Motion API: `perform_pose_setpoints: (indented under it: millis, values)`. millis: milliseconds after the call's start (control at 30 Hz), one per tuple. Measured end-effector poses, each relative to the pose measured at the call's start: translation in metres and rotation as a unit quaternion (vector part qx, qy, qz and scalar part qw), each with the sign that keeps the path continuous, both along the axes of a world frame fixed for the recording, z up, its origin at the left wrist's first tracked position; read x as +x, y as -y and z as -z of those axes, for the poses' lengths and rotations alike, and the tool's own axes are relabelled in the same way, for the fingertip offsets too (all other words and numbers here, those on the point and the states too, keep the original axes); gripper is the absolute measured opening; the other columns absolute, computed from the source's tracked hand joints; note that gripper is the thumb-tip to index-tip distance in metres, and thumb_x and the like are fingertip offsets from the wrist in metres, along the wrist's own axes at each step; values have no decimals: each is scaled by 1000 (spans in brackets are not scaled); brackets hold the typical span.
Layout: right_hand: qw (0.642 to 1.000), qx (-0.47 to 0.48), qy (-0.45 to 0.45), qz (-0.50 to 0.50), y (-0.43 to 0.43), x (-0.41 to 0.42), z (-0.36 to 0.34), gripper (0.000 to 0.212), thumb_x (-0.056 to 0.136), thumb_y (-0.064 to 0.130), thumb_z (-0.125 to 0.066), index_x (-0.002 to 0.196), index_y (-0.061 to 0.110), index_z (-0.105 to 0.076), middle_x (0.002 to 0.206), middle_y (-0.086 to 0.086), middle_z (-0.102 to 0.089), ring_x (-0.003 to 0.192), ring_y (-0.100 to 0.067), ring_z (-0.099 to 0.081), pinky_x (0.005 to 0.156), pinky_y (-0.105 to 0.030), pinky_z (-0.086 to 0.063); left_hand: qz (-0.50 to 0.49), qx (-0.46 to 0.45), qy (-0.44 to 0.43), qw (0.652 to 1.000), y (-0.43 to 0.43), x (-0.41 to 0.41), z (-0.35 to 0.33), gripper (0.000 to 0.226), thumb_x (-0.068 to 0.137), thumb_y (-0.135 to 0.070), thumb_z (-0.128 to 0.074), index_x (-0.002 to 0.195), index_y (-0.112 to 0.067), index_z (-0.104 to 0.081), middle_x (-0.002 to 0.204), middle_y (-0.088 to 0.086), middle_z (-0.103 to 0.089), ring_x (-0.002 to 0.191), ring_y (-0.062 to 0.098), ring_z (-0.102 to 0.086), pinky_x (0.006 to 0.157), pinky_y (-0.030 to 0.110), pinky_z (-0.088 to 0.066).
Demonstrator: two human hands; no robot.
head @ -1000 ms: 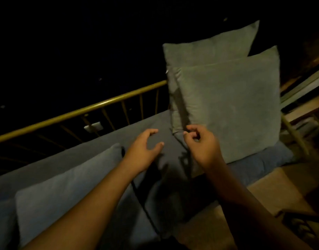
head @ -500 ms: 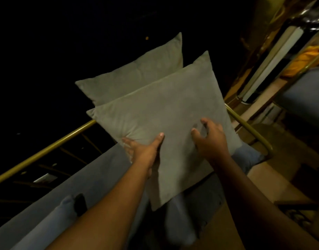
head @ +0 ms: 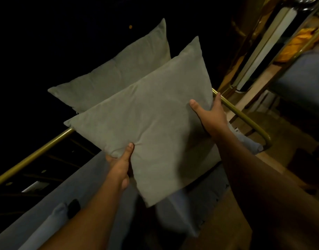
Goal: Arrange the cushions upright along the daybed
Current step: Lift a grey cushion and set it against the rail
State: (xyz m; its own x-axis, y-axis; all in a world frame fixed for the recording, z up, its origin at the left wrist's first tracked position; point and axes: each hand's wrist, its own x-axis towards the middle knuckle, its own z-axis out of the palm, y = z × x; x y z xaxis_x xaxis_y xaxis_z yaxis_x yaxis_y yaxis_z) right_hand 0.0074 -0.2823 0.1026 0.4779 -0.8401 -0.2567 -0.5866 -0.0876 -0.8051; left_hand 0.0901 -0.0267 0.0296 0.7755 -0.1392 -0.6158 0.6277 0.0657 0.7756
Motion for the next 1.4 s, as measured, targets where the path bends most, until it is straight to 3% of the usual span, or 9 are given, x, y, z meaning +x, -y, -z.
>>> perform_pose_setpoints:
  millis: [200,367,467,600,767,933,1133,1267,1400]
  values:
    - [998,-3,-40,-41,-6,-16,1,113,50,95,-46,139,26,-39,136,-8,-49,125,-34,-47,101,-57,-42,10,-5,-34,999,-26,-2,0,122,37,-59,-89,140,-43,-27,141,-2,-50,120,22,-55,100,59,-43]
    - [985,-95,-107,-92,-1,-14,-2,104,63,92,-34,139,22,-36,155,-8,-25,144,-36,-16,115,-59,-13,48,45,-43,997,-39,-7,-4,117,48,-63,-81,144,-45,-17,150,-4,-38,132,29,-41,107,64,-29]
    - [994,-17,-67,-88,3,-15,-6,102,53,95,-39,126,24,-40,139,-10,-46,133,-37,-37,108,-60,-29,68,45,-44,996,-39,-6,-3,128,36,-70,-80,145,-43,-19,150,-2,-40,132,31,-42,105,65,-29]
    - [997,34,31,-57,-7,-20,-14,76,68,75,-59,121,26,-34,123,-4,-51,114,-30,-53,91,-45,-48,77,11,-48,996,-38,-8,-6,124,35,-71,-81,143,-42,-27,144,-4,-48,125,27,-50,102,60,-37]
    - [996,17,79,-40,-23,-32,-30,102,64,77,-61,145,29,-24,143,-2,-45,126,-28,-48,103,-51,-42,63,-46,-28,997,-43,-16,-20,109,44,-67,-82,140,-37,-38,134,-5,-58,118,22,-57,99,57,-44]
    - [994,-13,100,-50,-53,-57,-52,83,71,70,-61,139,28,-36,137,-1,-50,123,-24,-50,96,-38,-43,29,-59,53,996,-68,-24,-51,114,45,-62,-84,143,-32,-34,136,-5,-56,119,20,-56,105,50,-41]
    - [994,-20,92,-64,-119,-65,-67,115,46,95,-51,141,35,-25,143,-1,-45,128,-27,-46,101,-55,-42,4,-31,138,990,-138,-37,-96,104,53,-57,-82,142,-31,-33,135,-5,-56,119,19,-56,105,49,-42]
    - [988,-4,100,-119,-182,-61,-63,119,43,93,-57,142,37,-22,145,0,-43,130,-26,-44,105,-52,-40,-37,13,159,986,-213,-55,-115,79,75,-43,-69,143,-35,-29,136,-7,-53,117,20,-52,102,50,-41]
    - [975,37,110,-190,-263,-51,-55,123,40,89,-63,143,36,-21,145,2,-44,131,-24,-43,109,-48,-37,-70,53,181,980,-302,-71,-129,87,65,-48,-70,142,-36,-31,139,-8,-52,121,19,-51,105,54,-37]
